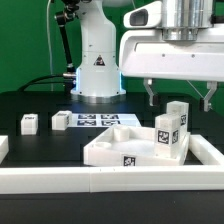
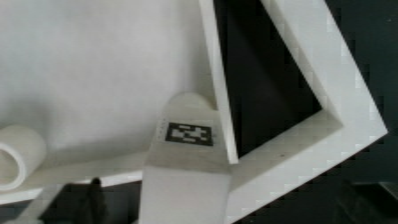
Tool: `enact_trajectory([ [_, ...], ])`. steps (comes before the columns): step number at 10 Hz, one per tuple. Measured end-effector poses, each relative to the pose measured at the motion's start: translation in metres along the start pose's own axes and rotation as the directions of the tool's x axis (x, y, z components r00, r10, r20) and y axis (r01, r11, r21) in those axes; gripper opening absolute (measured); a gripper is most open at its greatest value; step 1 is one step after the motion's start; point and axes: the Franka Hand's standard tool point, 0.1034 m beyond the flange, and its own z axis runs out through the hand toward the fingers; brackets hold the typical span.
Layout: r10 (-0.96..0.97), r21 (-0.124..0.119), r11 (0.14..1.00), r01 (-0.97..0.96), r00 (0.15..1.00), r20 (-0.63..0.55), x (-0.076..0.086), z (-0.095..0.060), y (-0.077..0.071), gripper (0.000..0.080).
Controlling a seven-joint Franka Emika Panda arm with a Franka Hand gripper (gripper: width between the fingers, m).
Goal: Assemble square table
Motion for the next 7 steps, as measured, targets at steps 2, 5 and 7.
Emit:
enact_trajectory([
  [2,-0.009,-0.005,1.0,0.009,1.0,0.001,-0.002,0.004,0.0,0.0649],
  [5,-0.121,0.011,0.993,0.121,0.993,-0.001,-0.018,-0.004,0.017,0.0649],
  [7,-0.179,0.024,0.984,0.179,0.984,0.004,-0.022,-0.016,0.049,0.0649],
])
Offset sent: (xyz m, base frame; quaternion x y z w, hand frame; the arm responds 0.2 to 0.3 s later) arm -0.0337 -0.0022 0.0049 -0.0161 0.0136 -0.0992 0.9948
